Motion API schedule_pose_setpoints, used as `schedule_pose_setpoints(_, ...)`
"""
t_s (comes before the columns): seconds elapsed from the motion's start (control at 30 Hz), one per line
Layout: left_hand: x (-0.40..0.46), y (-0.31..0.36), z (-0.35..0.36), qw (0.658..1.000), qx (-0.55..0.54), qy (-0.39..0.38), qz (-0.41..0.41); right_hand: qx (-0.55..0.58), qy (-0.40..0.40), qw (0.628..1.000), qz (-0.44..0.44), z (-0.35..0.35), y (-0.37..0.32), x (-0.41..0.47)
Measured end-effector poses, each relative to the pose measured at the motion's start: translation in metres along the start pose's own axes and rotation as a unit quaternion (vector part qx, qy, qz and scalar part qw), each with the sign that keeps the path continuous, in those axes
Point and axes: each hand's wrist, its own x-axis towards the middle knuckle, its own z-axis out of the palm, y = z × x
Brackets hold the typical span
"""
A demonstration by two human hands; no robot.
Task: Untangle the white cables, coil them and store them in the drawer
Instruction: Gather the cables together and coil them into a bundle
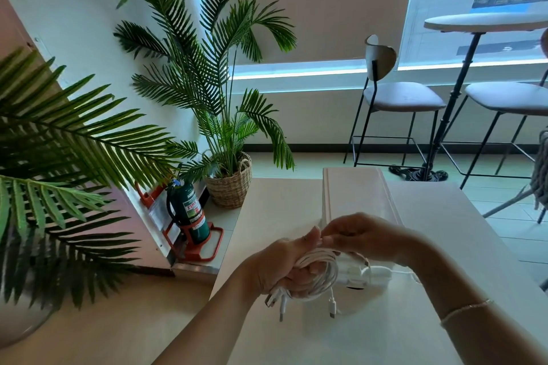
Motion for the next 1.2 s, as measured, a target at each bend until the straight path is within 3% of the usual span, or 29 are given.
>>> schedule_pose_setpoints(0.13, 0.000, -0.001, 0.002, 0.998, 0.069, 0.012, -0.009, -0.022, -0.036, 0.999, -0.006, -0.010, 0.002, 0.001)
schedule_pose_setpoints(0.43, 0.001, -0.002, 0.000, 0.989, 0.130, 0.047, -0.060, -0.187, 0.003, 0.982, 0.002, -0.014, -0.012, 0.007)
schedule_pose_setpoints(0.63, -0.002, -0.001, -0.001, 0.986, 0.149, 0.062, -0.050, -0.086, -0.077, 0.993, 0.015, -0.026, -0.006, 0.004)
schedule_pose_setpoints(1.2, 0.004, 0.001, -0.014, 0.984, 0.159, 0.066, -0.048, 0.012, -0.007, 1.000, 0.003, -0.027, 0.013, 0.013)
